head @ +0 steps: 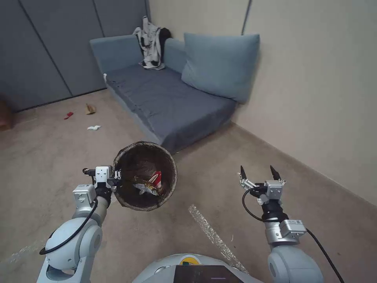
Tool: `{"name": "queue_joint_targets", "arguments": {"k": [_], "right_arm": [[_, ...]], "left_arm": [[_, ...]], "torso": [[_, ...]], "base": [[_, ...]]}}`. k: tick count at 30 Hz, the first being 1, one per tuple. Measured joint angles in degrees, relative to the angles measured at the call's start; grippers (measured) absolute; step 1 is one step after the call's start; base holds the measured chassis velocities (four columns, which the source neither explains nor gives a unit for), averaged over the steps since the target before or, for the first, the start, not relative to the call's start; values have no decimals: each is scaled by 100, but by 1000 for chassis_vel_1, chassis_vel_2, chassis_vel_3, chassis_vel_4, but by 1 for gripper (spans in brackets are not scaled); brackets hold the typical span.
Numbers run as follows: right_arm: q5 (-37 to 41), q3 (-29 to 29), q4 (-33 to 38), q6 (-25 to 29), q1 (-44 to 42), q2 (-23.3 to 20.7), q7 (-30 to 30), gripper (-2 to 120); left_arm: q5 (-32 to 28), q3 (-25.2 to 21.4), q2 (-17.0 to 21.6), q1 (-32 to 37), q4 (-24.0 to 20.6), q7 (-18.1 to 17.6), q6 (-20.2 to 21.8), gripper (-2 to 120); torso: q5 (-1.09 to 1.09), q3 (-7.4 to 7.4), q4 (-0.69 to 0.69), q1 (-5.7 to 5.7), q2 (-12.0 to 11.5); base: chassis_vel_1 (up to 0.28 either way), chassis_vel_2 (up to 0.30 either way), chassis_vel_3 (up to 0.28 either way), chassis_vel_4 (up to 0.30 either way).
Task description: Pick up the trash bin, then pick up the garbage from the floor and place it into the trash bin.
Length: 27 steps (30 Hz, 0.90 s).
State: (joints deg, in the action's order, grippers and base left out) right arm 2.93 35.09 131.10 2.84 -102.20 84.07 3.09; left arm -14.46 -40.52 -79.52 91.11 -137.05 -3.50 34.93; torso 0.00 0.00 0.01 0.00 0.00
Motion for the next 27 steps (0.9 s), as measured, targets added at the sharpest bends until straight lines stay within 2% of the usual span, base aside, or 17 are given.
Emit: {"name": "queue_joint_targets", "arguments": {"k": [27], "right_arm": [[62, 30, -107, -46, 149, -2, -7, 100]], "left_arm": [[41, -13, -16, -38, 62, 0, -19, 3]], "torso": [[0, 0, 0, 0, 0]], "base": [[97, 96, 96, 93]]}}
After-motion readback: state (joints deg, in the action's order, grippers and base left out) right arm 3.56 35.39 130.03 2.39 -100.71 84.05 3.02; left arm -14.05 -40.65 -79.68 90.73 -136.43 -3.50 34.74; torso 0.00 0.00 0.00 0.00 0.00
